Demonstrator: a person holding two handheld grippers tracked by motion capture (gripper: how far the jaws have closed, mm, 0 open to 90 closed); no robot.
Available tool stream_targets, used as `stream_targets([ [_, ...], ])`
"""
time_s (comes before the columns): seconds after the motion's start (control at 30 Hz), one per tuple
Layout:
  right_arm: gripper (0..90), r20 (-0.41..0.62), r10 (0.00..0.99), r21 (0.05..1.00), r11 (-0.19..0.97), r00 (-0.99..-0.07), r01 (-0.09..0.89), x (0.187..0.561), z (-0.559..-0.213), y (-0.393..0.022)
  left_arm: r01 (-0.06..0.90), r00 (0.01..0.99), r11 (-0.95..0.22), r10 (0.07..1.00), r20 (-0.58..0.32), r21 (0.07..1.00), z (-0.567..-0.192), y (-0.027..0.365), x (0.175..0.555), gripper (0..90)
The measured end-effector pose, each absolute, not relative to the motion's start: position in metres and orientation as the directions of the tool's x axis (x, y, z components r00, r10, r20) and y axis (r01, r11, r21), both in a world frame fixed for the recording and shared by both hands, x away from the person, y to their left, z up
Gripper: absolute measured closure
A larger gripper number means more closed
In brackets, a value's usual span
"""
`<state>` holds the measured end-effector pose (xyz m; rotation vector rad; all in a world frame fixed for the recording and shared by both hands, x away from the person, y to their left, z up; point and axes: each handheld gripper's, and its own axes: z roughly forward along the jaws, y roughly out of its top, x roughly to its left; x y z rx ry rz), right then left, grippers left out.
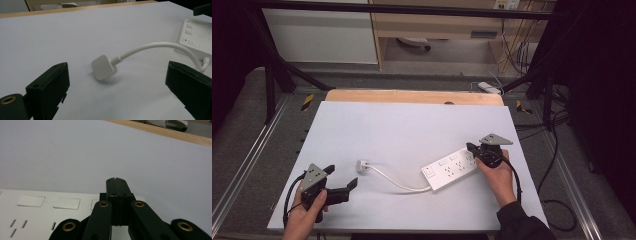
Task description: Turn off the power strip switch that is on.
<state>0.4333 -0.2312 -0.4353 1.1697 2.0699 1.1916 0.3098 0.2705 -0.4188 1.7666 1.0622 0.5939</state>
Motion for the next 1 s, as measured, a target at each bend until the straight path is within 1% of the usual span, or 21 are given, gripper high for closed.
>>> stream_targets([
  [0.2,90.0,0.032,0.863,0.863,0.23,-0.504,0.449,0.4375,-0.4385,-0.2338,0.395,0.499,-0.163,0.865,-0.062,0.904,-0.4183,0.2715,0.3105,5.5],
  [1.0,90.0,0.023,0.858,0.848,0.256,-0.514,0.465,0.4389,-0.4447,-0.2317,0.398,0.507,-0.176,0.86,-0.055,0.9,-0.4189,0.2701,0.3104,5.6],
])
